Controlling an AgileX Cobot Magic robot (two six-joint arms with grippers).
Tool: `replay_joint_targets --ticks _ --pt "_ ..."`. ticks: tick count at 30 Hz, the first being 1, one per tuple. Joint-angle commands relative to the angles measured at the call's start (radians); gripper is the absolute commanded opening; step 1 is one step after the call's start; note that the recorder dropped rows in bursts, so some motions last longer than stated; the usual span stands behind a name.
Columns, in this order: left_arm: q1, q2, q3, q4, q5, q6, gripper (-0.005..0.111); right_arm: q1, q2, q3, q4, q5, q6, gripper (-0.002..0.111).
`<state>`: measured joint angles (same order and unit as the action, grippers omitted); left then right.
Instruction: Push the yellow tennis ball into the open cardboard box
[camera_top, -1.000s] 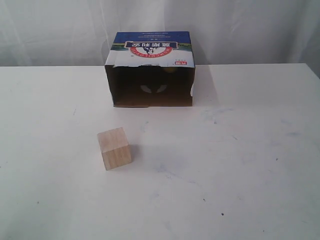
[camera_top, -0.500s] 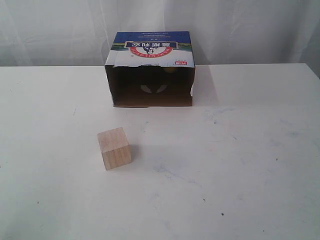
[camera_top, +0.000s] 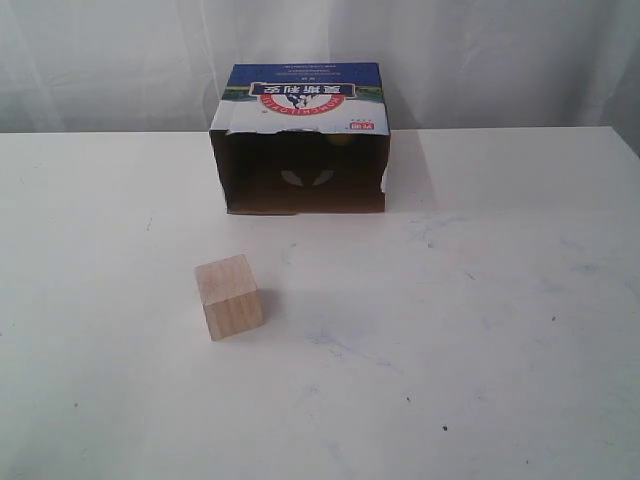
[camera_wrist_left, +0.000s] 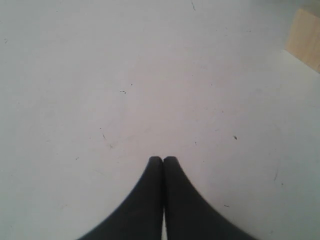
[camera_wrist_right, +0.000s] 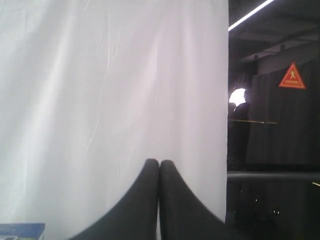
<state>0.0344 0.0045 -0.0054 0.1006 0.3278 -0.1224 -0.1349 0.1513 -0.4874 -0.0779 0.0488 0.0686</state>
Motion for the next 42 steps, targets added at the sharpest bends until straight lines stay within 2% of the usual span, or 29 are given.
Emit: replay_joint_targets --ticks 1,6,9,10,12,13,22,28,42 --pt "-0.007 -0.005 0.005 -0.007 0.024 -0.001 0.0 -0.006 0.006 0.175 0.153 -0.133 -0.18 0.0" --pt "-0.007 -0.005 0.005 -0.007 0.024 -0.001 0.0 -0.006 -0.008 0.39 0.143 -0.188 -0.092 0.0" --pt "-0.007 -0.005 0.005 -0.007 0.024 -0.001 0.0 -0.006 -0.06 0.487 0.04 -0.228 -0.035 0.0" --pt "-0.007 -0.005 0.005 -0.007 0.024 -0.001 0.0 -0.006 -0.086 0.487 0.016 -0.224 -0.035 0.0" --pt "-0.007 -0.005 0.005 -0.007 0.024 -0.001 0.0 -0.006 -0.133 0.487 0.016 -0.065 -0.035 0.0" --pt "-0.007 -0.005 0.005 -0.007 0.024 -0.001 0.0 -0.006 -0.151 0.487 0.018 -0.049 -0.035 0.0" --pt "-0.007 -0.005 0.005 -0.007 0.022 -0.001 0.0 -0.006 -0.151 0.487 0.018 0.271 -0.035 0.0" --pt "-0.007 -0.005 0.005 -0.007 0.022 -0.001 0.0 0.002 -0.151 0.487 -0.004 0.3 -0.092 0.0" --pt "-0.007 -0.005 0.005 -0.007 0.022 -0.001 0.0 0.006 -0.151 0.487 -0.004 0.302 -0.077 0.0"
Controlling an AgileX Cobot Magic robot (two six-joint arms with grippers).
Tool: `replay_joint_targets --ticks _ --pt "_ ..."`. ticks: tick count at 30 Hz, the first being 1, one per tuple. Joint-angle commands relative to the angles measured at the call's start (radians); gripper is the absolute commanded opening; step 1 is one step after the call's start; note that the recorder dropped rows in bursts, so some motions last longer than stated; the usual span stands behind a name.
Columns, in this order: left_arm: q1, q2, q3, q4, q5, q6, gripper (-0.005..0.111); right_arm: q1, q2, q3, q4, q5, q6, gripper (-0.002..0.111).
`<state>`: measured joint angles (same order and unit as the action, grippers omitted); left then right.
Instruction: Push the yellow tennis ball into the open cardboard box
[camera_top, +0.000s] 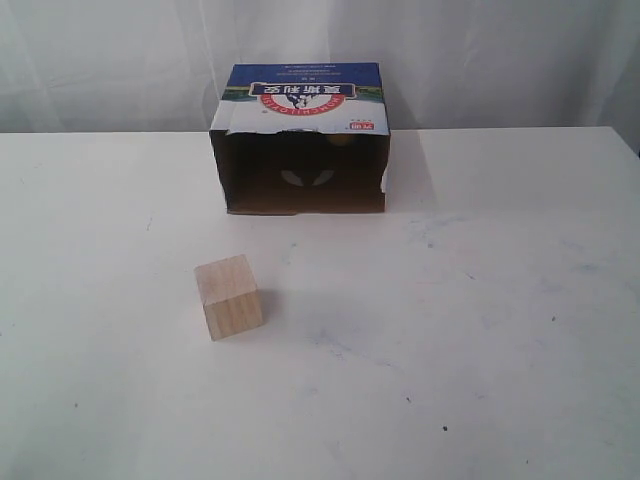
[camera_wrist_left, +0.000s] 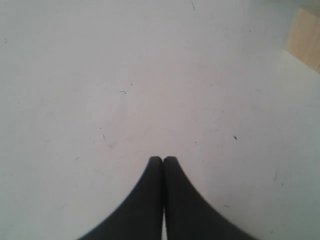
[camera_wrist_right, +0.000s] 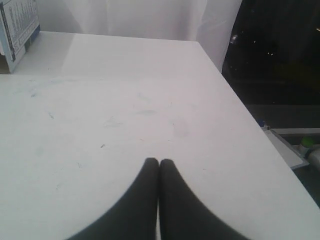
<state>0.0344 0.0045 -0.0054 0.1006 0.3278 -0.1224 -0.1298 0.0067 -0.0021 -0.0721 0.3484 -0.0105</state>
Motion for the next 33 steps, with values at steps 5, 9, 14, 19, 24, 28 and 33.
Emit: replay_joint_targets --ticks 5,9,14,19,24,28,33 --pt "-0.007 -0.005 0.005 -0.007 0.022 -0.001 0.0 0.001 -0.007 0.002 -0.01 0.002 0.002 0.0" --pt "-0.007 -0.005 0.005 -0.007 0.022 -0.001 0.0 0.001 -0.007 0.002 -0.01 0.002 0.002 0.0" --pt "-0.005 -0.005 0.005 -0.007 0.015 -0.001 0.0 0.001 -0.007 0.002 -0.01 0.002 0.01 0.0" --pt "-0.005 -0.005 0.005 0.002 0.03 -0.001 0.0 0.001 -0.007 0.002 -0.01 0.0 0.01 0.0" --pt "-0.005 -0.005 0.005 0.002 0.026 -0.001 0.0 0.001 -0.007 0.002 -0.01 0.0 0.01 0.0" --pt "-0.005 -0.005 0.005 0.002 0.026 -0.001 0.0 0.001 -0.007 0.002 -0.01 0.0 0.01 0.0" --pt "-0.005 -0.005 0.005 0.002 0.026 -0.001 0.0 0.001 -0.007 0.002 -0.01 0.0 0.01 0.0"
